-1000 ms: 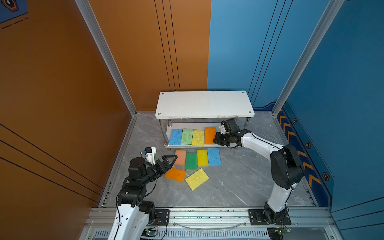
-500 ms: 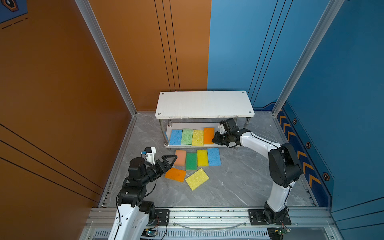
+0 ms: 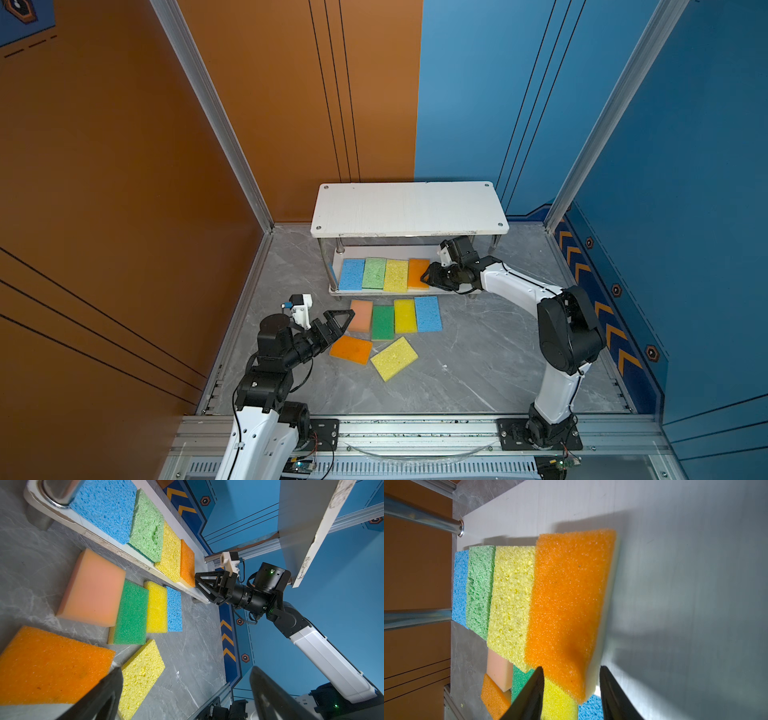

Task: Place and organize the cleaning sponges onto the shelf
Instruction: 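Open the right gripper and withdraw it from the lower shelf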

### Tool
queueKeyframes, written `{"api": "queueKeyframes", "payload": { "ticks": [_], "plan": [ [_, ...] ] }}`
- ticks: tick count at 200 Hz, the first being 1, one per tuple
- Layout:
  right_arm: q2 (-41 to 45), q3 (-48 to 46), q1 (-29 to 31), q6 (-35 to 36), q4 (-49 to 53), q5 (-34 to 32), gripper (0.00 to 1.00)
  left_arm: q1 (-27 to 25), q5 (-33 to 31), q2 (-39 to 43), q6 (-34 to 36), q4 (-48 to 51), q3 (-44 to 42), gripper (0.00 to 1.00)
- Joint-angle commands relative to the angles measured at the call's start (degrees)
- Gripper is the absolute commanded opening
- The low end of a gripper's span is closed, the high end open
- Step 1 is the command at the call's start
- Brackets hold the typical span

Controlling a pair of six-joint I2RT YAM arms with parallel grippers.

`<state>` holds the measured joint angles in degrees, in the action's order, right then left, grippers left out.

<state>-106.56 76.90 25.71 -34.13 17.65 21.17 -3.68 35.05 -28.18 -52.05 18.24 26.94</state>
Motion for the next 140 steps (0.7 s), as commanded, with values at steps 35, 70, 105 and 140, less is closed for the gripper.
{"api": "queueKeyframes", "payload": {
  "ticks": [35, 70, 105, 140],
  "plan": [
    [6.9, -0.7, 2.1, 4.3, 6.6, -7.5, 0.54, 0.5, 2.2, -0.4, 0.0, -1.5, -1.4, 0.99],
    [14.5, -8.4, 3.9, 4.6, 9.4, -11.2, 0.59, 0.1, 3.3, -0.4, -0.6, -3.1, -2.4, 0.98],
    [19.7, -19.0, 5.1, 3.2, 9.6, -9.1, 0.6, -1.8, 3.7, -1.5, -2.4, -6.9, -5.1, 0.98],
    [20.8, -25.1, 6.7, 2.7, 6.9, -7.9, 0.59, -6.6, 1.0, -4.5, -6.1, -16.0, -8.4, 0.98]
  ]
}}
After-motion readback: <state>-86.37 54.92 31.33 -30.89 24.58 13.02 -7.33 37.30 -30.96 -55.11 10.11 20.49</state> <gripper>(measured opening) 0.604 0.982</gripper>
